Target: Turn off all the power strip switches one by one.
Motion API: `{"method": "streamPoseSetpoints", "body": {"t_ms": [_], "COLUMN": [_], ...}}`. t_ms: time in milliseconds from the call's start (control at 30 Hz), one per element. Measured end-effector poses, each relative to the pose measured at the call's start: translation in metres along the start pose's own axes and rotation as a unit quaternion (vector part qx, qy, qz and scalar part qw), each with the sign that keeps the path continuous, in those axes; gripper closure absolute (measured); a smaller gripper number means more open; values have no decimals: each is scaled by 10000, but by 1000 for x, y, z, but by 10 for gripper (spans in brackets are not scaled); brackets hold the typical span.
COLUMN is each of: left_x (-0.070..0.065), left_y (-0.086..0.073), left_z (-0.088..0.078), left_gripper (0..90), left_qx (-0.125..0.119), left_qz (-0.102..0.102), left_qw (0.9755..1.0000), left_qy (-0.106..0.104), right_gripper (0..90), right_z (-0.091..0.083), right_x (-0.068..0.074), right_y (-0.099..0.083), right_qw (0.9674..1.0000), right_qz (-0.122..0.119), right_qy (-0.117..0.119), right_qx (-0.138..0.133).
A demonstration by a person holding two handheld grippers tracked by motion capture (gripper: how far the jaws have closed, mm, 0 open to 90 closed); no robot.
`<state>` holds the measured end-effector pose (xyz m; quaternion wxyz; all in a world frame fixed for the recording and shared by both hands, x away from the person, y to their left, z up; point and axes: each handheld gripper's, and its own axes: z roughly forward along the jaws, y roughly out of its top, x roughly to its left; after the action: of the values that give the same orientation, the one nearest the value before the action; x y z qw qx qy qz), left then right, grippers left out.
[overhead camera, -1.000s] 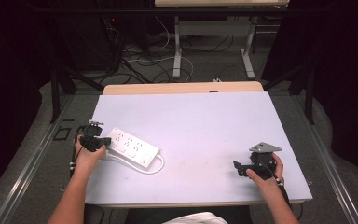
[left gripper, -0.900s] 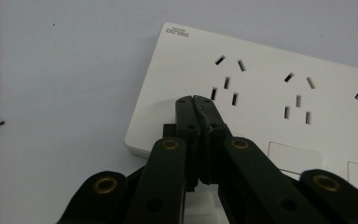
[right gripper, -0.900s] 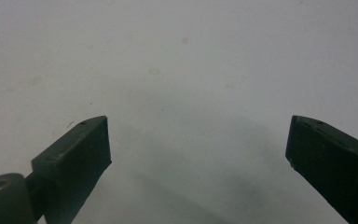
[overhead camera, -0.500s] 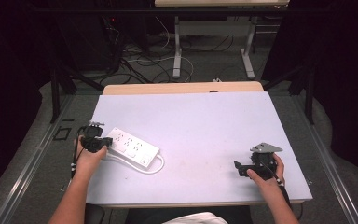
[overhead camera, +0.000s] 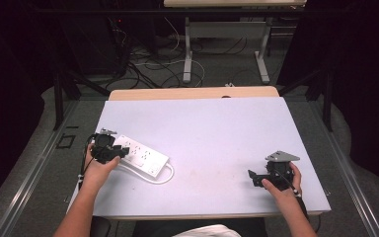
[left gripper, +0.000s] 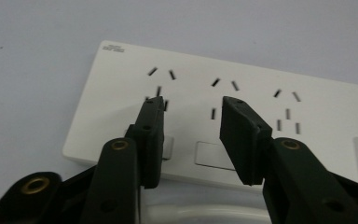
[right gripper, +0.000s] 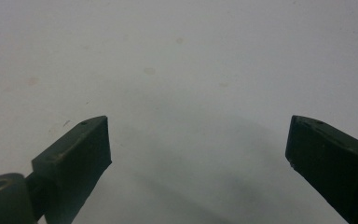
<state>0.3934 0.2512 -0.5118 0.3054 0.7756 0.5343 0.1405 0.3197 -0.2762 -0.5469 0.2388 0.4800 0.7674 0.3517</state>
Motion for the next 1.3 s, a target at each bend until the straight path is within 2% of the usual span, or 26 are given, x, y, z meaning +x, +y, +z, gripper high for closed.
{"method": "streamPoseSetpoints", "body": {"t_ms": [200, 333, 400, 433, 533, 567, 667, 700, 767, 867, 900, 933, 1000, 1067, 1100, 1133, 1167, 1267, 1300], "left_x": [-16, -26, -31, -33, -38, -41, -45, -47, -51, -55, -57, -57, -59, -61, -61, -62, -64, -66, -66], "left_y": [0, 0, 0, 0, 0, -1, -2, -4, -7, -11, -13, -15, -18, -21, -22, -23, -24, -25, -26], "left_z": [-3, -4, -4, -4, -7, -7, -8, -9, -10, -10, -10, -10, -9, -6, -4, -2, 0, 3, 4], "left_gripper": [491, 442, 399, 390, 372, 371, 339, 329, 305, 233, 199, 163, 150, 62, 23, 4, 3, 3, 3], "left_qx": [-227, -365, -394, -482, -689, -739, -851, -825, -869, -974, -1044, -1035, -1061, -1098, -1101, -1132, -1168, -1182, -1176], "left_qz": [244, 530, 491, 505, 736, 643, 634, 613, 716, 750, 679, 735, 748, 647, 724, 714, 656, 656, 771], "left_qw": [9994, 9979, 9978, 9973, 9944, 9946, 9932, 9930, 9917, 9901, 9900, 9895, 9891, 9887, 9881, 9880, 9878, 9866, 9858], "left_qy": [-50, -92, -224, -239, -311, -349, -477, -584, -622, -672, -666, -684, -695, -788, -795, -775, -794, -916, -924], "right_gripper": [60, 61, 61, 60, 61, 61, 60, 60, 61, 60, 61, 60, 60, 60, 60, 61, 60, 60, 61], "right_z": [-1, -1, -1, -1, -2, -2, -2, -2, -2, -2, -2, -2, -2, -2, -2, -1, -1, -1, -1], "right_x": [0, -1, 0, 0, -1, -1, -1, -1, 0, -1, -1, -1, 0, 0, 0, 0, 0, 1, 1], "right_y": [0, 0, 0, 0, 0, 0, 0, 0, 0, 0, 0, 0, 0, 0, 0, 0, 0, 0, 0], "right_qw": [10000, 10000, 10000, 10000, 10000, 10000, 10000, 10000, 10000, 10000, 10000, 10000, 10000, 10000, 10000, 10000, 10000, 10000, 10000], "right_qz": [27, -4, 18, 17, 0, 17, 11, 8, 9, -31, -34, -27, -30, -15, -6, -1, -26, 19, 22], "right_qy": [5, -1, 2, 1, -6, -3, -15, -16, -12, -3, 7, 9, 3, 2, 2, -17, 2, 4, -1], "right_qx": [-2, -19, -11, -10, -12, -9, -14, -8, -15, -26, -32, -30, -30, -25, -23, -28, -35, -8, -2]}}
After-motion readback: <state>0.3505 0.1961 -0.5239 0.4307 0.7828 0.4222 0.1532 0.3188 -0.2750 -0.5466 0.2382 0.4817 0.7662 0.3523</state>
